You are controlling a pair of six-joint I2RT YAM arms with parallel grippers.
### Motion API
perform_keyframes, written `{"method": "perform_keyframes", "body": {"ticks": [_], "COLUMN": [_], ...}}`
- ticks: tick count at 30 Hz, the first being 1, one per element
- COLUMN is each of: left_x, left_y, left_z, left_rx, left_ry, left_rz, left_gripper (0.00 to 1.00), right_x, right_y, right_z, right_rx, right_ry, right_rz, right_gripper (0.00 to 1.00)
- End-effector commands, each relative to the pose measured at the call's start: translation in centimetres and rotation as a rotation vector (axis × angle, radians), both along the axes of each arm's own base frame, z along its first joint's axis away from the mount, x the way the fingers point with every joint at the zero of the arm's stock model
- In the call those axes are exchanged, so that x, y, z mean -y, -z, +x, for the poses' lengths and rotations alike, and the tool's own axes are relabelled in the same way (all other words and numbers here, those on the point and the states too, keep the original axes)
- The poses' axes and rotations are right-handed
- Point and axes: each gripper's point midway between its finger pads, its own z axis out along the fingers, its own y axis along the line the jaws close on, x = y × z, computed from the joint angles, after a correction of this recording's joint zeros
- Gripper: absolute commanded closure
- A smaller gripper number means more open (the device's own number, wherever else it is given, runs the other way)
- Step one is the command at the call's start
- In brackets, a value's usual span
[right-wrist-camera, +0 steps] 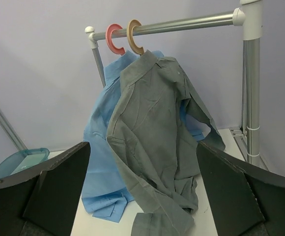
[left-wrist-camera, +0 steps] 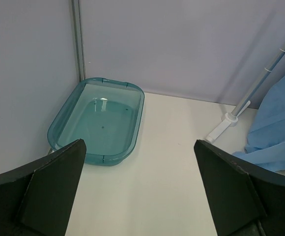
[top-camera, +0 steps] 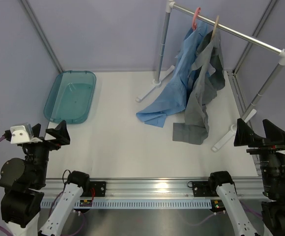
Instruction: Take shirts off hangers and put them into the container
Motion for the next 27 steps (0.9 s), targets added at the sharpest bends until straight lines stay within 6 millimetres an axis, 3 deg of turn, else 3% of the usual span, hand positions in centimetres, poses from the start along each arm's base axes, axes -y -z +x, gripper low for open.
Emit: {"method": "perform_keyframes", "body": {"ticks": [1, 8, 16, 17, 19, 20, 22, 23, 24, 26, 27], "left_x": [0.7, 1.2, 2.7, 2.7, 3.0, 3.1, 3.2, 3.1, 3.2, 3.0, 2.9], "left_y": [-0.2, 1.5, 4.0, 4.2, 5.0, 5.1, 5.5, 5.6, 5.7, 5.8, 5.9], "left_z": [0.5, 1.2, 2.6, 2.7, 3.0, 3.1, 3.2, 3.2, 3.3, 3.2, 3.3], "left_rx": [0.006, -0.033, -0.108, -0.112, -0.133, -0.136, -0.146, -0.147, -0.152, -0.151, -0.153], "left_ry": [0.032, 0.046, 0.103, 0.105, 0.114, 0.117, 0.121, 0.118, 0.118, 0.112, 0.104], "left_rz": [-0.009, -0.011, -0.022, -0.022, -0.023, -0.023, -0.020, -0.020, -0.020, -0.022, -0.023], "left_gripper": [0.01, 0.01, 0.01, 0.01, 0.01, 0.01, 0.01, 0.01, 0.01, 0.01, 0.01], "right_x": [-1.0, -3.8, -4.0, -4.2, -4.3, -4.6, -5.4, -5.8, -5.8, -5.6, -5.3], "right_y": [1.3, 2.5, 1.2, 1.7, 0.9, 1.5, 1.0, 1.7, 1.0, 1.9, 1.5], "right_z": [1.5, 3.3, 6.1, 8.0, 8.8, 10.8, 12.0, 13.9, 14.5, 17.3, 18.0], "right_rx": [-0.069, -0.156, -0.234, -0.297, -0.336, -0.394, -0.409, -0.457, -0.450, -0.503, -0.496], "right_ry": [-0.046, -0.186, -0.175, -0.171, -0.169, -0.170, -0.204, -0.208, -0.204, -0.152, -0.121], "right_rz": [-0.028, -0.082, -0.050, -0.042, -0.027, -0.027, -0.040, -0.035, -0.030, -0.014, -0.011], "right_gripper": [0.00, 0.00, 0.01, 0.01, 0.01, 0.00, 0.01, 0.00, 0.00, 0.01, 0.01]}}
